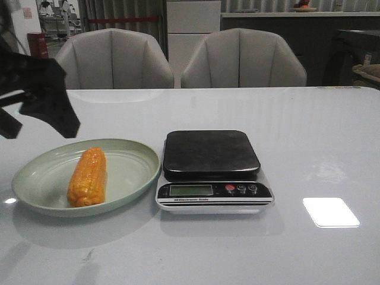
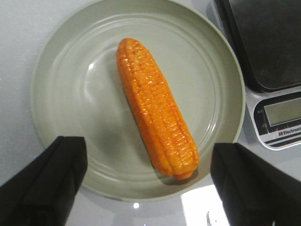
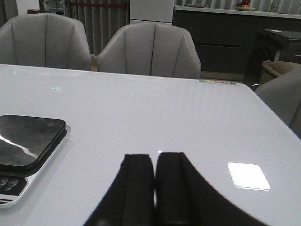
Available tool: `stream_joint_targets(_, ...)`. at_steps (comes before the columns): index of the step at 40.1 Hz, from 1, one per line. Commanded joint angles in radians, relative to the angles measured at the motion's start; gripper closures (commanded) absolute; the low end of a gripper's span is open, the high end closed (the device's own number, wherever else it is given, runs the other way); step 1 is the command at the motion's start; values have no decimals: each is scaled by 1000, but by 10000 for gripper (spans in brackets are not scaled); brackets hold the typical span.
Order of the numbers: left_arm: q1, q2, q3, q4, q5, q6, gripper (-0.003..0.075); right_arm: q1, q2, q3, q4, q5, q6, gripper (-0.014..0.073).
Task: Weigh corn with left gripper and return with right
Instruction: 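Lower the left gripper over the corn cob on the plate and grasp it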
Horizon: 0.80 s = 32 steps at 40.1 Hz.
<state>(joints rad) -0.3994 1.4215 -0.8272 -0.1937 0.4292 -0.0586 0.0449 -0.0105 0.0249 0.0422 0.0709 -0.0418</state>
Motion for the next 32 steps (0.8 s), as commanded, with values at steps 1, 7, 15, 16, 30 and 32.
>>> stream_joint_targets(1, -28, 51, -68, -18, -36, -37, 135, -6, -20, 6, -13, -77, -1, 417)
stream_joint_targets(7, -31, 149, -112, -18, -32, -60, 135, -6, -20, 6, -13, -77, -1, 417)
stream_joint_targets(15, -31, 250, -169, -44, 10, -60, 135, -6, -20, 6, -13, -77, -1, 417)
stream_joint_targets(16, -31, 260, -177, -44, 25, -60, 135, -6, -20, 6, -13, -77, -1, 417)
stream_joint_targets(30, -51, 343, -264, -58, 101, -58, 591, -6, -20, 6, -13, -77, -1, 417)
stream_joint_targets(32, -62, 343, -296, -58, 103, -56, 603, -6, -20, 6, -13, -77, -1, 417)
